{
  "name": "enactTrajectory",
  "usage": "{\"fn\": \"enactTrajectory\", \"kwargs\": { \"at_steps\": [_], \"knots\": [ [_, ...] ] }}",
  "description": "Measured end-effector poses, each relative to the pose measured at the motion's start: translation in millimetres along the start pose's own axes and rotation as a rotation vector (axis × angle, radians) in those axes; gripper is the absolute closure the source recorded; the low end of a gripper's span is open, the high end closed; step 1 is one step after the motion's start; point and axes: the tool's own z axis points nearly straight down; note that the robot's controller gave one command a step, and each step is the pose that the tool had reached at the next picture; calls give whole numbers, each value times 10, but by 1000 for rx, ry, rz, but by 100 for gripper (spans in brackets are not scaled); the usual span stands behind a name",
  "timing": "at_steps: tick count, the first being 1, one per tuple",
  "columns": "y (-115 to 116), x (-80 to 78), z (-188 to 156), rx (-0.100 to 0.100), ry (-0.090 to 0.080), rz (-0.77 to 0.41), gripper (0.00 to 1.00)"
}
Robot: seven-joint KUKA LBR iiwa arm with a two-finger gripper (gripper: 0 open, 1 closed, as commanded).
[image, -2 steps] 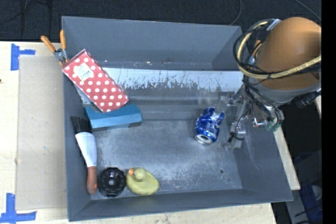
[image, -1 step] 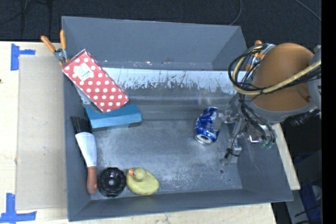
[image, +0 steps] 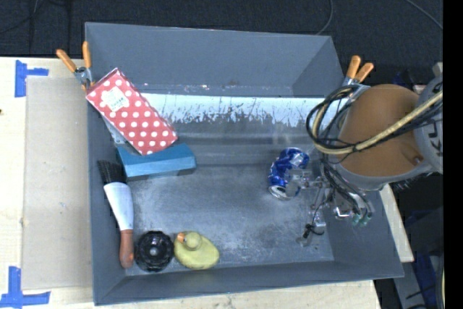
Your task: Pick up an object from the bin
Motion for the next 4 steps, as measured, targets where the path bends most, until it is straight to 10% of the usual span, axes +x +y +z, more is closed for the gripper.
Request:
{"fn": "enactTrajectory", "kwargs": {
  "at_steps": [1,2,3,4],
  "knots": [
    [-65,6,225,2,-12,-24,0],
    [172,-511,-96,0,6,118,0],
    [-10,-634,-181,-1,-24,110,0],
    [-166,-733,829,-5,-13,39,100]
  ]
}}
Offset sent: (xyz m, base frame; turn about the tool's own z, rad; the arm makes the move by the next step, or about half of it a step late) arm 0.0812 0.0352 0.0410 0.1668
